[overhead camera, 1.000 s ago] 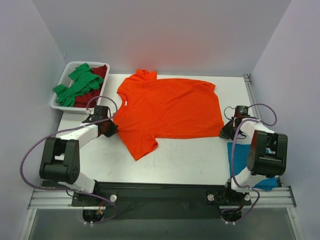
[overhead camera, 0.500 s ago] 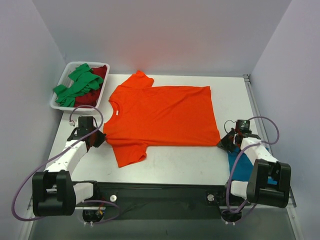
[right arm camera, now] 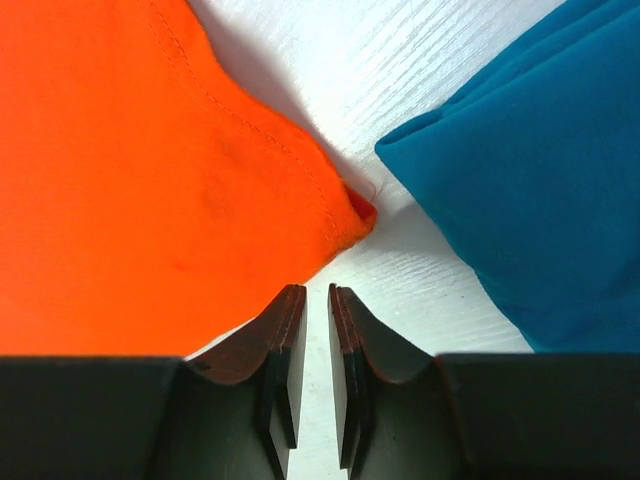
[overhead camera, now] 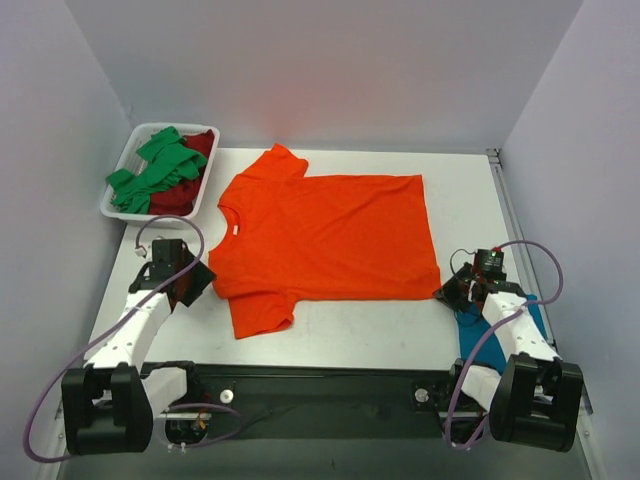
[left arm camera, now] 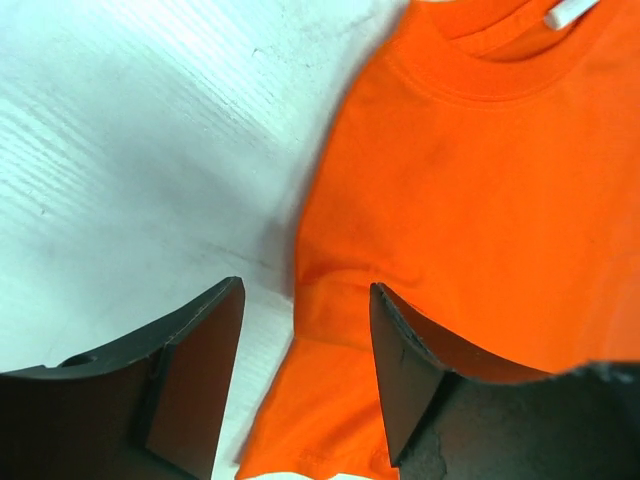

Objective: Fold and stack the t-shirts
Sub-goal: Flatten out the tshirt, then grap the side of the flattened tshirt closest away from the robot with both arms

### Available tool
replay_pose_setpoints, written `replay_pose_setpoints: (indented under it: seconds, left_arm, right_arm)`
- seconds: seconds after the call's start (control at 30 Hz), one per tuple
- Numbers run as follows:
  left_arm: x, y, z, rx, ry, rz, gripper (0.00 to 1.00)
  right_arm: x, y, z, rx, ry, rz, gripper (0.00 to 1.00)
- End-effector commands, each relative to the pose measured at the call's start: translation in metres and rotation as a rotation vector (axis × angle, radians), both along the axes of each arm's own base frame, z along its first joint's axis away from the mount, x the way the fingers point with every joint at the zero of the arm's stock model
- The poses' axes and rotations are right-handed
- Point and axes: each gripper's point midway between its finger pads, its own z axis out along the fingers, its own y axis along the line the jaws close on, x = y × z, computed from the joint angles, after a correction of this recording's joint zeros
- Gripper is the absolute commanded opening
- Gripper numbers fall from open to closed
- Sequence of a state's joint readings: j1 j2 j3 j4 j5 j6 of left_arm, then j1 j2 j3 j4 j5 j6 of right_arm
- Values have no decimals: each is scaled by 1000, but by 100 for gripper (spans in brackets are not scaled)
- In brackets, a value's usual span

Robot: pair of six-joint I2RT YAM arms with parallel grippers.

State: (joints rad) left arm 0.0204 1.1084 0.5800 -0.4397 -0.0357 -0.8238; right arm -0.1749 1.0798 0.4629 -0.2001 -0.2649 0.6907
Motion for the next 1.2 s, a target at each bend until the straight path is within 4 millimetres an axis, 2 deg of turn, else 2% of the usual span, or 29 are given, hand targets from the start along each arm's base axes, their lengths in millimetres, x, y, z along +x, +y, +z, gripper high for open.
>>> replay_pose_setpoints:
  seconds: [0.0, 0.1, 0.13, 0.17, 0.2, 0.27, 0.3, 0.37, 0.47, 0.6, 0.67, 0.87, 0.97, 1.07, 1.13, 1.17]
  left_arm:
    - [-17, 6, 11, 41, -5, 7, 64]
    - [-43, -6, -2, 32, 34, 19, 62]
    - [-51, -16, -6, 33, 42, -5, 61]
    - [-56, -18, -5, 30, 22, 3, 60]
    - [-68, -20, -17, 20, 46, 38, 59]
    - [-75, -28, -19, -9, 25, 35, 54]
    - [-83, -29, -27, -20, 47, 57, 54]
    - [-91, -32, -31, -25, 50, 56, 53]
    - [-96, -34, -37, -14, 52, 55, 53]
    - [-100, -52, -45, -51, 70, -28, 53]
    - [-104, -55, -48, -38, 94, -48, 53]
    - [-115, -62, -46, -4, 97, -61, 51]
    - [-117, -66, -47, -3, 93, -69, 44]
    - [-114, -68, -45, 5, 83, -89, 22]
    - [-108, -70, -35, 6, 58, -97, 4]
    - [-107, -70, -30, 10, 47, -103, 0]
  right_arm:
    - [2, 3, 11, -7, -13, 43, 18]
    - [4, 5, 16, -13, -31, 59, 23]
    - [4, 4, 17, -20, -34, 57, 24]
    - [5, 5, 18, -22, -37, 61, 24]
    - [5, 5, 17, -24, -34, 62, 24]
    - [6, 5, 17, -28, -28, 66, 23]
    - [6, 5, 16, -29, -23, 71, 23]
    - [6, 5, 15, -32, -18, 78, 23]
    - [7, 4, 15, -39, -15, 77, 23]
    - [10, 3, 16, -43, -15, 72, 22]
    - [10, 2, 15, -43, -13, 69, 22]
    - [13, 2, 15, -43, -17, 65, 22]
    - [14, 2, 12, -41, -11, 60, 22]
    - [15, 2, 10, -36, -5, 57, 22]
    - [15, 2, 8, -37, 3, 59, 22]
    - [15, 1, 8, -38, 4, 60, 21]
